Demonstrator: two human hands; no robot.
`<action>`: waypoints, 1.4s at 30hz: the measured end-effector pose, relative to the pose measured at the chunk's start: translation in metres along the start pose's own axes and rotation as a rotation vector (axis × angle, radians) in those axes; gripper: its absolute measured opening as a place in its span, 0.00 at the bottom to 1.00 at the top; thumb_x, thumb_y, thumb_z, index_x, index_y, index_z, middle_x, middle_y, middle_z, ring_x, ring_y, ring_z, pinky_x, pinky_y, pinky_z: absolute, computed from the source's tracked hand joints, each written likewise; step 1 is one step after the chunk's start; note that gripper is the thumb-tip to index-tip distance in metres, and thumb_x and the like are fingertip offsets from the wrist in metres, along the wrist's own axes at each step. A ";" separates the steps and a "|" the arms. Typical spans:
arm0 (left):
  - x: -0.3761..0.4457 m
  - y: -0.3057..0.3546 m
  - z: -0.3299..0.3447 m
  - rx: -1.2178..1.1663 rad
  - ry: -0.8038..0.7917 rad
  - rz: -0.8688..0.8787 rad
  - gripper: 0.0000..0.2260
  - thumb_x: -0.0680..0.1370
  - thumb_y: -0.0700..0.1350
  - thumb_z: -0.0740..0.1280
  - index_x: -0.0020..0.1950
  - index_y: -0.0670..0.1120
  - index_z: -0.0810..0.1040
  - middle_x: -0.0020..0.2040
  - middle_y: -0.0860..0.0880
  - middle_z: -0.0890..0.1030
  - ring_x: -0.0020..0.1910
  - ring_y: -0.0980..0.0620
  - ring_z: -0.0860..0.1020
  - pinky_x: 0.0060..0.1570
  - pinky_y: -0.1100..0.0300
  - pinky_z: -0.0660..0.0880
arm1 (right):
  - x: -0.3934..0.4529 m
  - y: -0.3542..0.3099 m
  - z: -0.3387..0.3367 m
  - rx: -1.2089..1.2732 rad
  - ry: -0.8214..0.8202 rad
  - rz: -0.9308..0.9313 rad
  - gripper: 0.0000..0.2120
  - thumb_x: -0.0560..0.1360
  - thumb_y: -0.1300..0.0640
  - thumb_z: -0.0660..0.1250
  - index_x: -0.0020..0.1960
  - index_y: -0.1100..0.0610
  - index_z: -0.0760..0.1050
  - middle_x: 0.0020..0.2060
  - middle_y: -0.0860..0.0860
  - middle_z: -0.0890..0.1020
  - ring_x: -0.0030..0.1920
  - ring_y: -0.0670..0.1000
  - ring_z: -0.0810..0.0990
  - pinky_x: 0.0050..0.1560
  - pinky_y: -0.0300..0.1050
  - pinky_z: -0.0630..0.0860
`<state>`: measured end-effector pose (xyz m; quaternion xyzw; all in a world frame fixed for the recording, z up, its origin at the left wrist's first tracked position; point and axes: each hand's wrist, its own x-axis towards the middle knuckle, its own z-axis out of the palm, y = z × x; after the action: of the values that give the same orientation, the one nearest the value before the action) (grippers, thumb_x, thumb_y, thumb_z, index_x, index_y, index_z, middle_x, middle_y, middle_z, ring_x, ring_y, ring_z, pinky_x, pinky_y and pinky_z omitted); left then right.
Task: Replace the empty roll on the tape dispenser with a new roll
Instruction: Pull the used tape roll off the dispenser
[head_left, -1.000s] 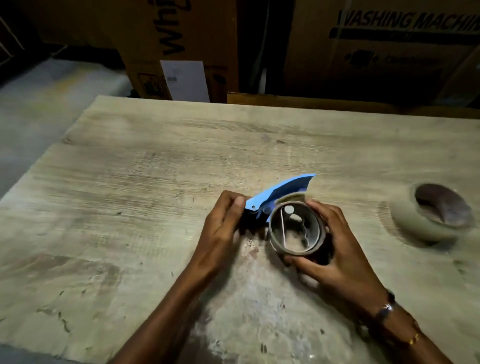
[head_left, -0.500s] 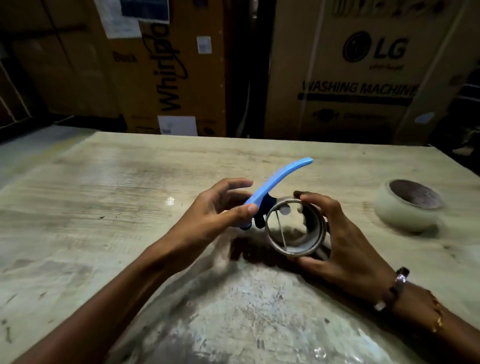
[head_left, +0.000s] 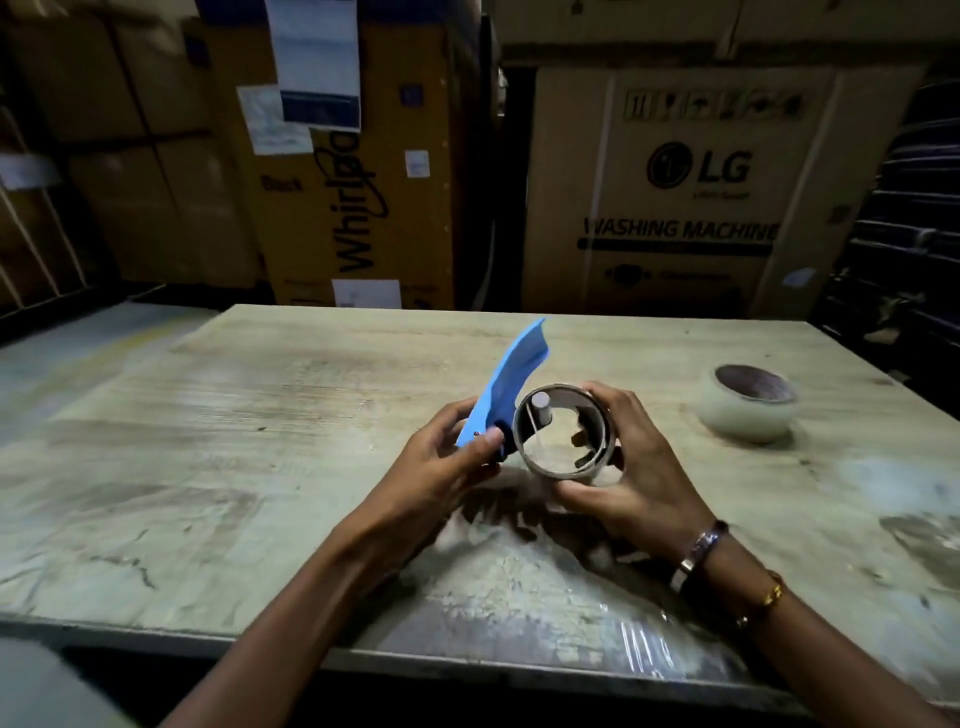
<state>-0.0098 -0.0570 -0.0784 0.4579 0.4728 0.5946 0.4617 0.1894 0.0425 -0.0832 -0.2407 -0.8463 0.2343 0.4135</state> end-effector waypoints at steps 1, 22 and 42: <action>-0.002 -0.001 0.001 -0.078 0.006 -0.024 0.18 0.79 0.47 0.68 0.67 0.46 0.75 0.58 0.42 0.82 0.56 0.44 0.79 0.57 0.55 0.79 | -0.003 -0.002 0.001 0.020 -0.001 0.011 0.39 0.61 0.47 0.74 0.70 0.50 0.67 0.60 0.47 0.74 0.58 0.46 0.78 0.58 0.41 0.77; -0.016 -0.011 0.035 -0.219 0.320 0.189 0.30 0.70 0.48 0.75 0.70 0.53 0.70 0.48 0.47 0.86 0.50 0.47 0.82 0.55 0.55 0.73 | -0.013 -0.025 0.013 0.091 0.202 0.021 0.42 0.63 0.59 0.78 0.73 0.54 0.64 0.66 0.48 0.73 0.65 0.47 0.76 0.62 0.44 0.76; -0.006 0.008 0.027 0.052 0.371 0.072 0.10 0.79 0.51 0.67 0.43 0.49 0.85 0.36 0.52 0.81 0.40 0.50 0.77 0.45 0.56 0.74 | -0.023 -0.035 -0.015 0.034 -0.015 0.116 0.42 0.65 0.44 0.79 0.73 0.47 0.63 0.63 0.40 0.78 0.61 0.37 0.78 0.59 0.30 0.73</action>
<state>0.0169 -0.0606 -0.0673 0.3689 0.5482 0.6725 0.3333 0.2068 0.0050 -0.0675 -0.2803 -0.8299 0.2740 0.3971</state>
